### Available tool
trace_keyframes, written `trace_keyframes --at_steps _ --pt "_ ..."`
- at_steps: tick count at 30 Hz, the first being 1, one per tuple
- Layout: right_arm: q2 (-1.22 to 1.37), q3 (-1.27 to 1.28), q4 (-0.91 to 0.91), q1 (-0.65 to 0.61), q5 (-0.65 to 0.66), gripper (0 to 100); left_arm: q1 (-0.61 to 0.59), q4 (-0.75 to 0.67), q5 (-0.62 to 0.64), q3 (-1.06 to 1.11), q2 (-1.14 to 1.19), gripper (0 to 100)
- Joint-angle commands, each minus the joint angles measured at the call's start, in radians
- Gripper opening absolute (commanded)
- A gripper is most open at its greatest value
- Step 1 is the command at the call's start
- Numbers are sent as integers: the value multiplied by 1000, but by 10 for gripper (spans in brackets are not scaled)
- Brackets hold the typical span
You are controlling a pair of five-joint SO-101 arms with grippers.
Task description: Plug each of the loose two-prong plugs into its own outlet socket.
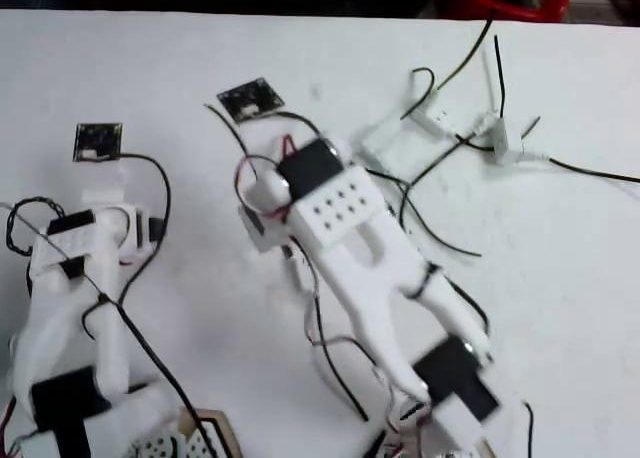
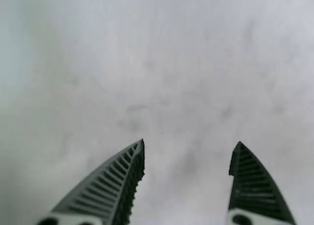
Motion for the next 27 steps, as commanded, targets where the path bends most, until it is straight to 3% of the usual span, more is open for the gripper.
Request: trace_keyframes --at_steps 1,11,19,27 --pt "-202 160 -125 54 35 17 56 -11 44 29 -202 274" --pt "-506 638 -499 173 60 17 252 -11 89 199 -713 278" --pt "-733 987 -797 111 60 17 283 -18 147 207 -736 279" --pt "-900 1235 -954 35 60 17 443 -86 147 212 -742 277"
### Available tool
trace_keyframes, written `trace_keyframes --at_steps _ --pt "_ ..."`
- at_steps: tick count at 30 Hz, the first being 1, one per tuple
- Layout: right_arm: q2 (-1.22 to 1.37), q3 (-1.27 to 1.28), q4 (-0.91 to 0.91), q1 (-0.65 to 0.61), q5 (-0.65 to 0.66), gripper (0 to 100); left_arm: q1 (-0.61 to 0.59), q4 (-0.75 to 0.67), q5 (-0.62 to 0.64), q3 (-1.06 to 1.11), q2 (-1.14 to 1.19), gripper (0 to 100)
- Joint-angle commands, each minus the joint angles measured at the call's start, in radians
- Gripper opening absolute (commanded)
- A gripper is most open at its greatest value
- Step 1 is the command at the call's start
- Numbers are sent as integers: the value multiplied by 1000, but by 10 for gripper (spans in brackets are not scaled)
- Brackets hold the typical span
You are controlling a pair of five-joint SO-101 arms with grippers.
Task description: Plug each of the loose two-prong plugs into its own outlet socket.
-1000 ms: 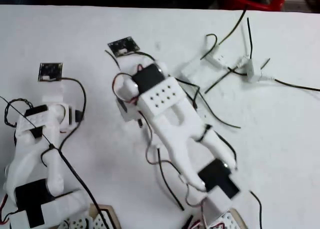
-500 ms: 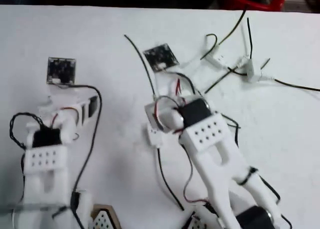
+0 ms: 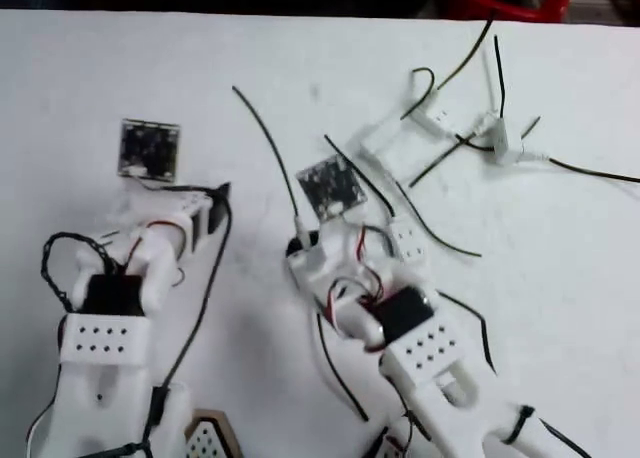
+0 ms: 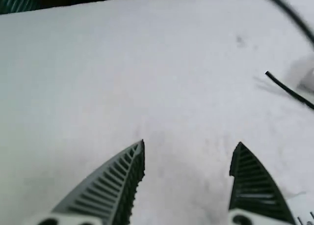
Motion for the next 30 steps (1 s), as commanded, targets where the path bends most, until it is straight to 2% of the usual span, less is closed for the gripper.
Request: trace_keyframes --at_steps 1,8,12,16,20,23,30 --pt "-77 44 -39 -44 3 17 81 -86 14 -3 -28 276" --pt "-159 106 -36 -104 11 17 159 -91 8 -3 -30 275" --pt "-150 109 -42 -99 11 17 217 -12 6 -11 -35 278" --pt "-124 109 -51 -99 11 17 271 63 2 -2 -124 278" --pt "-97 109 -74 -97 11 17 331 170 -78 6 -263 278" --pt "-91 109 -79 -97 11 17 378 192 -84 60 -355 278" --pt "-93 109 -79 -82 11 17 351 192 -86 123 -452 279"
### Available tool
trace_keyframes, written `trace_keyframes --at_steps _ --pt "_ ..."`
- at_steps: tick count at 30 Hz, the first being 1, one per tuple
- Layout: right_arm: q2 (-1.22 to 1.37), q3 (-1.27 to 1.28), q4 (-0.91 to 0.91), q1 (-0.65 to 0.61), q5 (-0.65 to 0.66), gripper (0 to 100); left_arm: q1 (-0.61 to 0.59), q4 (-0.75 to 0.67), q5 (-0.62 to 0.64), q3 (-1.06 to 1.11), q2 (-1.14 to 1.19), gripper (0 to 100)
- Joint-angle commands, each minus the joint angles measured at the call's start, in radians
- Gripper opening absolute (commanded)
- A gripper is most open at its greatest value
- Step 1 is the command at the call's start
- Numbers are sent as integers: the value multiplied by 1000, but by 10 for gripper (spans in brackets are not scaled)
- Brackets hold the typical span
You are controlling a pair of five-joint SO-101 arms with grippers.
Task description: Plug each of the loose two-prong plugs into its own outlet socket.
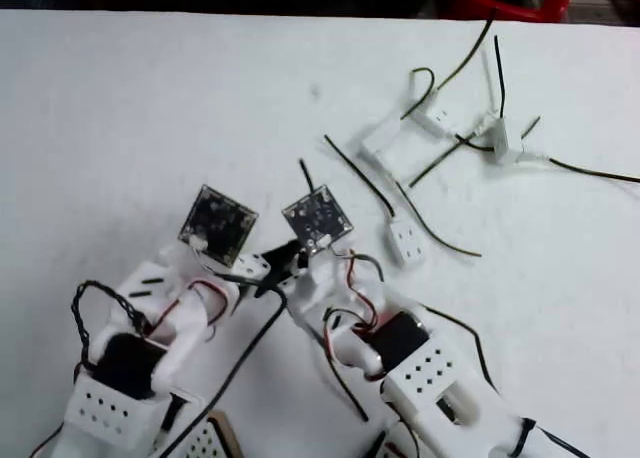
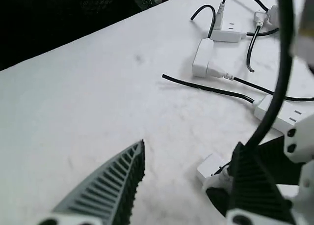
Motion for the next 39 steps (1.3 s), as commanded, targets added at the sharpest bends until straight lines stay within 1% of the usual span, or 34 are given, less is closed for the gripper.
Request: trace_keyframes --at_steps 1,4,6,8,11,18,20,22,26,27,29,33,36,39 --pt "-4 -12 -19 24 11 17 -27 8 -12 -6 -39 279" --pt "-5 -32 -19 110 9 17 -84 3 -11 -8 -38 280" --pt "-5 -63 -19 191 3 17 -102 14 -12 -6 -36 286" --pt "-5 -86 -41 269 0 17 -105 52 -14 -8 -31 320" --pt "2 -94 -108 381 -64 17 -104 106 -14 -38 30 345" --pt "4 -94 -228 549 -192 17 -96 216 6 -272 398 351" --pt "4 -94 -257 599 -236 17 -96 222 44 -344 513 352" --pt "4 -94 -289 656 -281 17 -85 216 51 -413 622 352" --pt "-2 -94 -334 766 -364 17 -19 209 58 -563 832 352" --pt "-4 -94 -340 785 -377 17 -2 209 60 -601 883 352" --pt "-4 -94 -340 808 -396 17 18 213 117 -681 989 352" --pt "-1 -94 -340 805 -393 17 30 245 183 -789 1168 352" --pt "2 -94 -340 805 -393 17 31 284 232 -832 1259 352" --pt "2 -94 -340 805 -391 17 31 288 261 -839 1333 352"
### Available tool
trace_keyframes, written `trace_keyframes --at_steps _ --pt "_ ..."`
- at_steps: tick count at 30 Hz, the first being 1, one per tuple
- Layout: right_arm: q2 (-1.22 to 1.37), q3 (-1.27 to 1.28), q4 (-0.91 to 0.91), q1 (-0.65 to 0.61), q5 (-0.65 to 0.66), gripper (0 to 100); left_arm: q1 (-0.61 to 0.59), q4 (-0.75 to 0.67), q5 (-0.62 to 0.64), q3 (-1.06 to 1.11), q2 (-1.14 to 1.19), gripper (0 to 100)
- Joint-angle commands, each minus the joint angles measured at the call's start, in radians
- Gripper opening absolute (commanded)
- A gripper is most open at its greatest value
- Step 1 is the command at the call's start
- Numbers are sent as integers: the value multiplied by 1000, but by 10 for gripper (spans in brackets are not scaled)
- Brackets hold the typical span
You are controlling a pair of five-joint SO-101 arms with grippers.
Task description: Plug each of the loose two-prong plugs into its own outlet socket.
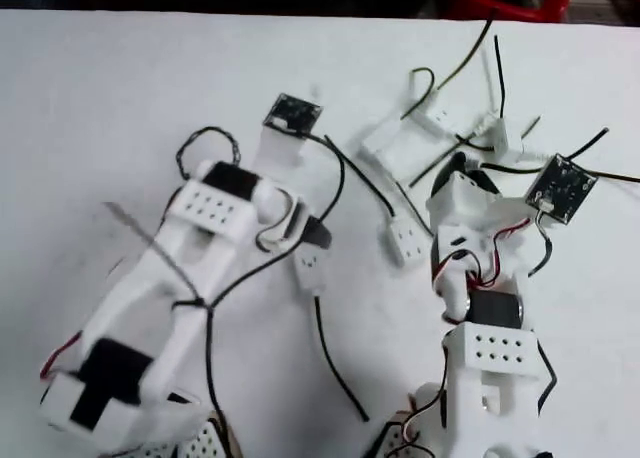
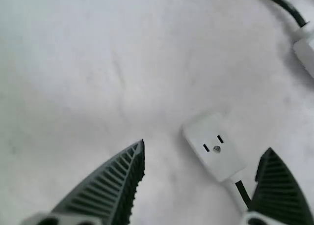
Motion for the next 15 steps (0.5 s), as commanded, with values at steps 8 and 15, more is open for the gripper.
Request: trace_keyframes --at_steps 8,15 --pt "2 -57 -19 12 0 17 96 -8 49 -74 274 347" --pt "4 -57 -19 12 2 17 104 -52 -41 -75 337 260"
